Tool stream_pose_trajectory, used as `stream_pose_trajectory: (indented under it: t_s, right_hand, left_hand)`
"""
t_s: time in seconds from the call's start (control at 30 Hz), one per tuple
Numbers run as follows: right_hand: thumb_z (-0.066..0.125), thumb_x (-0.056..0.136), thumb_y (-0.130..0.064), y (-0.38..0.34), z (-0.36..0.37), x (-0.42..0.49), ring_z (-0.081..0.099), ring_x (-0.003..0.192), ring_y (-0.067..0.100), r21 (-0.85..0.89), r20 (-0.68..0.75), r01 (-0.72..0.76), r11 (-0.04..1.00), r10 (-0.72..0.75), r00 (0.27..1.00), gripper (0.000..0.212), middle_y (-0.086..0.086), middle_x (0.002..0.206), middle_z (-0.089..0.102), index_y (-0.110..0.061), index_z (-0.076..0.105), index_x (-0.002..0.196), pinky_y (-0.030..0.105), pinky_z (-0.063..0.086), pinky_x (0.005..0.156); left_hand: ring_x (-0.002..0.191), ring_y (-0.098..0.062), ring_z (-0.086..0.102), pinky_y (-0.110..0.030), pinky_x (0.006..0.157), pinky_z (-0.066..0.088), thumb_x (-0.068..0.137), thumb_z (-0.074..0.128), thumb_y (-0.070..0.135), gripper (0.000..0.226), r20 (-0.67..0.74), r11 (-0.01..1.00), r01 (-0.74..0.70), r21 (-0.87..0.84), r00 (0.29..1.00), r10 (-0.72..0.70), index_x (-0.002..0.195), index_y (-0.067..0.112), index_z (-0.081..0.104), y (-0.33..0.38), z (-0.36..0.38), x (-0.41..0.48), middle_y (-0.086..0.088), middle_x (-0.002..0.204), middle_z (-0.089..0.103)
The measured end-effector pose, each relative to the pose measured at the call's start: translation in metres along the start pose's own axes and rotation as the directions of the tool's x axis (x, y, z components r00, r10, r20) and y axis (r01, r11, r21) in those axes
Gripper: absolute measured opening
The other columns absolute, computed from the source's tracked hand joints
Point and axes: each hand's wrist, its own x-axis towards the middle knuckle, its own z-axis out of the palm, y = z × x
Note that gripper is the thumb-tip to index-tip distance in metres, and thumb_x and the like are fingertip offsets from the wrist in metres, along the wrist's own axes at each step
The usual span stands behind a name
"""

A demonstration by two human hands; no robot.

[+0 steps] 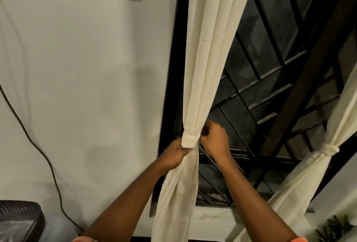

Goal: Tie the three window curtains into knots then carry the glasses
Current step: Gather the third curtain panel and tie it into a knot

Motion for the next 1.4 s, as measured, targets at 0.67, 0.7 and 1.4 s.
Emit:
stream_pose_trajectory:
  t_s: [0.67,0.7,1.4]
  right_hand:
    - [0.064,0.068,-0.017,0.023,0.001,0.005,0.066,0.105,0.02,0.671,0.387,-0.266,0.692,-0.02,0.922,0.059,0.008,0.114,0.068,-0.008,0.056,0.126,0.034,0.053,0.088]
    - [0.065,0.069,-0.018,0.024,0.001,0.006,0.065,0.107,0.021,0.667,0.386,-0.259,0.699,-0.026,0.922,0.061,0.007,0.116,0.068,-0.01,0.054,0.128,0.035,0.053,0.09]
    - [0.073,0.085,-0.019,0.037,0.03,-0.023,0.054,0.075,0.002,0.298,-0.208,0.357,0.885,-0.305,0.929,0.016,-0.008,0.086,0.059,-0.01,0.061,0.09,0.01,0.04,0.066]
  left_hand:
    - [0.104,-0.019,0.066,-0.036,0.087,0.055,0.084,0.07,0.01,0.05,-0.233,0.876,-0.156,-0.455,0.971,0.052,0.129,0.022,0.05,-0.006,-0.003,-0.006,-0.002,0.115,0.067]
    - [0.101,-0.018,0.067,-0.032,0.085,0.055,0.085,0.069,0.011,0.039,-0.267,0.905,-0.175,-0.387,0.961,0.071,0.121,0.02,0.057,0.0,-0.004,-0.005,-0.002,0.11,0.069]
    - [0.074,0.0,0.066,-0.011,0.068,0.052,0.082,0.074,0.027,0.011,-0.56,0.964,-0.203,0.171,0.785,0.265,0.091,0.021,0.072,0.03,0.004,0.001,0.014,0.081,0.068]
